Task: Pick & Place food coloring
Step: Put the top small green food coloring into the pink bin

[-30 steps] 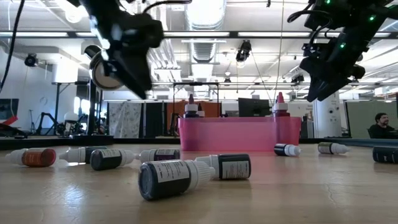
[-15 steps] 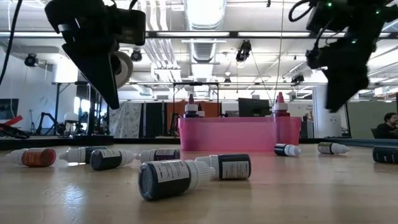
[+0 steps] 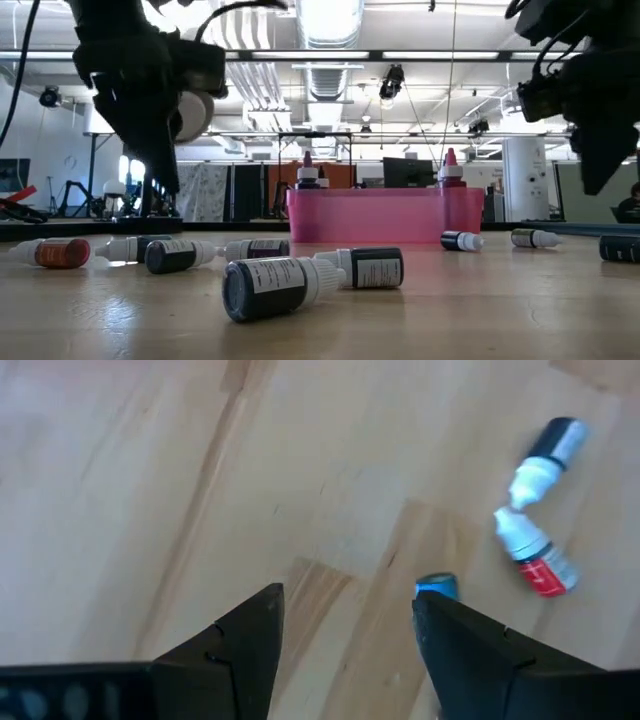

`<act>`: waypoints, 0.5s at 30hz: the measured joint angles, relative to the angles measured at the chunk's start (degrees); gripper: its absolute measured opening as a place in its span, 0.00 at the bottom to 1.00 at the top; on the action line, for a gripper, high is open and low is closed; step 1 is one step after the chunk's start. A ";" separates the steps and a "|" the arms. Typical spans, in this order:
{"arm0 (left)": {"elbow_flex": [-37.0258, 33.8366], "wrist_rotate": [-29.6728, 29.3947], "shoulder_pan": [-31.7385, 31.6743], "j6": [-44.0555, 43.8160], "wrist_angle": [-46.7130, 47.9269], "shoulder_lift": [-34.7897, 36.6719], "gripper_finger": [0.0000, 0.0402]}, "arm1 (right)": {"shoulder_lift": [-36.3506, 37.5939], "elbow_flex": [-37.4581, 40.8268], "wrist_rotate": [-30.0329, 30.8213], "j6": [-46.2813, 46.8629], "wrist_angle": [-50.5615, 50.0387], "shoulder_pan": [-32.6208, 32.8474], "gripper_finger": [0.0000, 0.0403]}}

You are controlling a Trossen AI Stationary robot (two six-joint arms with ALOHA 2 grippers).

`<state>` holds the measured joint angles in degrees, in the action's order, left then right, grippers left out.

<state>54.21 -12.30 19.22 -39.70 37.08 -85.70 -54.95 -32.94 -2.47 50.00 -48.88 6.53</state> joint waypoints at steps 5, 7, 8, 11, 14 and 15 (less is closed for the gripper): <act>-1.09 0.90 -0.15 -2.04 -3.32 1.25 0.49 | -2.49 0.67 5.29 8.68 4.23 1.11 0.53; -1.16 0.90 -0.15 -1.43 -4.56 2.64 0.49 | -4.19 0.71 5.68 10.86 5.75 1.09 0.53; -1.31 0.80 -0.15 -0.73 -5.21 3.47 0.49 | -5.13 0.71 5.67 11.66 6.54 1.11 0.53; -3.84 0.75 0.02 -0.18 -6.69 7.51 0.49 | -8.26 0.68 5.24 14.49 7.94 1.14 0.53; -8.13 0.79 0.04 -1.17 -8.34 13.37 0.49 | -11.50 -0.09 5.30 17.53 7.93 1.14 0.53; -9.79 0.75 0.04 -1.90 -8.57 15.56 0.49 | -12.41 -0.59 5.45 18.38 8.06 1.14 0.53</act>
<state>44.42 -11.55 19.27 -41.60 28.51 -70.14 -67.35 -33.53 2.98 68.38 -40.82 7.66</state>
